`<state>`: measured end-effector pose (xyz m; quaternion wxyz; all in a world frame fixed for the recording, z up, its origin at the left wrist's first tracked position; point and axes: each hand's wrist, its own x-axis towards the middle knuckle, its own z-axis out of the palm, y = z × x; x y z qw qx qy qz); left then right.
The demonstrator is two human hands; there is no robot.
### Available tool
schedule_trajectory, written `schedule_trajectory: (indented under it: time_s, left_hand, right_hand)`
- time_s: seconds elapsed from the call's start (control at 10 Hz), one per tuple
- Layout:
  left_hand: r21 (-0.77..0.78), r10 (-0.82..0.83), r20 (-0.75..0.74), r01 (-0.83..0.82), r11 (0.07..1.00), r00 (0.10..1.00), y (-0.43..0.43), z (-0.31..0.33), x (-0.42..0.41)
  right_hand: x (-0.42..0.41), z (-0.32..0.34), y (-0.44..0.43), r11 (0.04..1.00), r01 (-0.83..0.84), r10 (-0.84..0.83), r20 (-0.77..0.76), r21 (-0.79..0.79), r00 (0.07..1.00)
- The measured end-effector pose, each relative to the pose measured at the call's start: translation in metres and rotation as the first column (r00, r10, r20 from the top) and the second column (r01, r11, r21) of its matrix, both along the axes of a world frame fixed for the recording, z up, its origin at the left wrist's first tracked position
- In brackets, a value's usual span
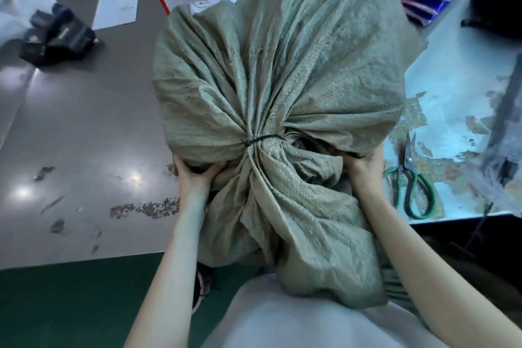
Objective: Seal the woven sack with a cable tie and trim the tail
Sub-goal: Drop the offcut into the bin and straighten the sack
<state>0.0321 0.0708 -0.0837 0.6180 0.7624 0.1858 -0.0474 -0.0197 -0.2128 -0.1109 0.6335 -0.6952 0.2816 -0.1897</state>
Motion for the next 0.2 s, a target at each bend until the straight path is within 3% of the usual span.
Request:
schedule_trajectory:
  time_s: [0.2]
  left_hand:
    - [-0.099, 0.004, 0.132, 0.009, 0.995, 0.991, 0.010, 0.022, 0.000]
  right_hand:
    - [-0.010, 0.002, 0.017, 0.992, 0.119, -0.122, 0.109, 0.040, 0.986]
